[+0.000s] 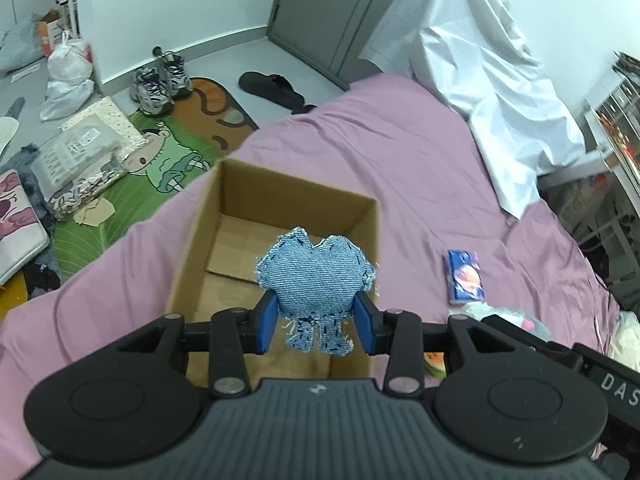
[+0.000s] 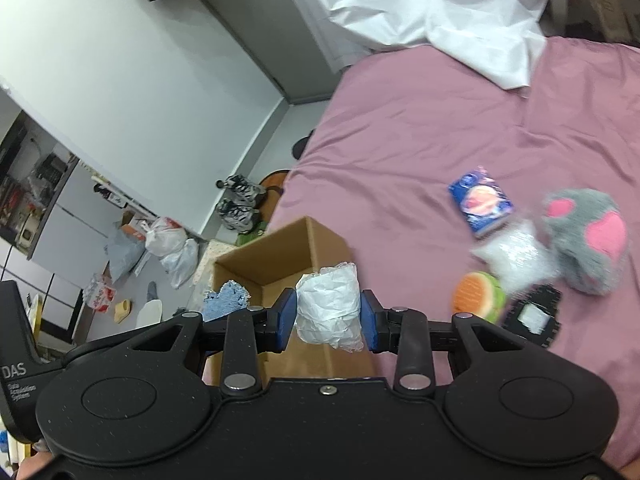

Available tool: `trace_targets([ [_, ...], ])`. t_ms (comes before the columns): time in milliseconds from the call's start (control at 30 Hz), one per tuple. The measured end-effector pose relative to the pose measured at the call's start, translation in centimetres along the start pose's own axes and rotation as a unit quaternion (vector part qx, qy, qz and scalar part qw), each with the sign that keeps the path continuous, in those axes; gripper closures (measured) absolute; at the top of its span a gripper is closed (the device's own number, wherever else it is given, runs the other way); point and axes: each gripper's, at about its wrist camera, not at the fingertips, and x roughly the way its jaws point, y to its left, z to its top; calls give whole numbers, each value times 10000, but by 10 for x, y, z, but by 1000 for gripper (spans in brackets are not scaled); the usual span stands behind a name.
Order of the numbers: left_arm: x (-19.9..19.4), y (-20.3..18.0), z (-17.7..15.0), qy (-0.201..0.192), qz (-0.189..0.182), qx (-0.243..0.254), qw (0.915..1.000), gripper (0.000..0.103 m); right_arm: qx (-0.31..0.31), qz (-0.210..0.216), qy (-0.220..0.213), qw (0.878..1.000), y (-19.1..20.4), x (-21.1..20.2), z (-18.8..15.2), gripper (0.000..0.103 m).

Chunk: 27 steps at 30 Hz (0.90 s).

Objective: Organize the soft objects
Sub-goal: 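Carry both items over the cardboard box and open left gripper to drop denim plush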

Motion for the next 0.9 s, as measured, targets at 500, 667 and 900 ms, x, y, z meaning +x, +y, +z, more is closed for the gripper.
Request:
trace_targets([
  [500,40,34,37,173,259,-220,9993,62,-110,173,96,9997,37,39,15,69],
  [667,53,43,44,223,346,-285,9987,62,-162,157,210,9995,44,51,17,69],
  [900,53,42,51,151,353,-226,9990,50,-152,147,316,9993,49,63,18,69],
])
